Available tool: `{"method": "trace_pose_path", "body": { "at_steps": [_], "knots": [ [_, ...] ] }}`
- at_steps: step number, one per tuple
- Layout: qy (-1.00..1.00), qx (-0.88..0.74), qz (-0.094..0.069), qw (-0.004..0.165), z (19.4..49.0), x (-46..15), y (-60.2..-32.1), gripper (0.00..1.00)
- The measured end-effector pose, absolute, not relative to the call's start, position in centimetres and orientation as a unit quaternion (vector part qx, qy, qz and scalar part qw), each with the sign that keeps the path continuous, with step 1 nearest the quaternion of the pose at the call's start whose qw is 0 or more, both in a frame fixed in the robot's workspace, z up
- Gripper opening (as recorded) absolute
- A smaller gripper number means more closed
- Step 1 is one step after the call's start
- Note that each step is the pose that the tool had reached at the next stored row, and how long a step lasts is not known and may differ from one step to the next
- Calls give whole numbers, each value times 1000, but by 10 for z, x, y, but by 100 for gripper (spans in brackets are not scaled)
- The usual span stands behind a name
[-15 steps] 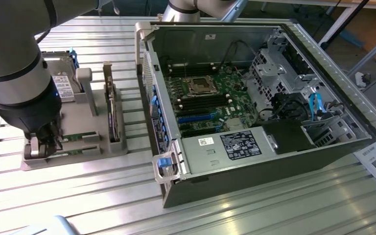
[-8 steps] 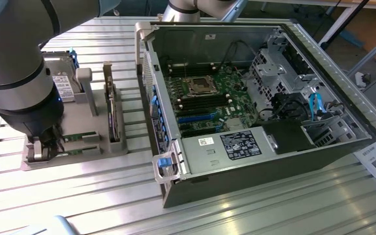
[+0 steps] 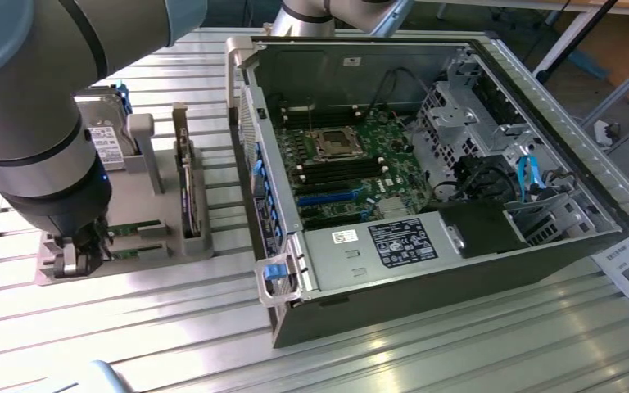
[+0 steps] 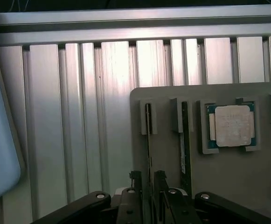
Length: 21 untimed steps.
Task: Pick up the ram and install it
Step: 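Pick up the ram and move it above insertion slot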
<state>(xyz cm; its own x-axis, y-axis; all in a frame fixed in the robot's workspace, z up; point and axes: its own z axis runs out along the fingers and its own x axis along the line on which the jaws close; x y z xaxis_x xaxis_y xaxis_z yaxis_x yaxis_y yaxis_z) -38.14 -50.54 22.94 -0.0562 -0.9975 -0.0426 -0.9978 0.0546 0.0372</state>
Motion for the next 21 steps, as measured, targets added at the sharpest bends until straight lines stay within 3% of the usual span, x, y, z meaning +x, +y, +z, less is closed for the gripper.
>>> {"method": "trace_pose_path", "body": {
  "at_steps": [21],
  "knots": [
    [726,-687,28,3,224,-381,-500,25]
  ]
}}
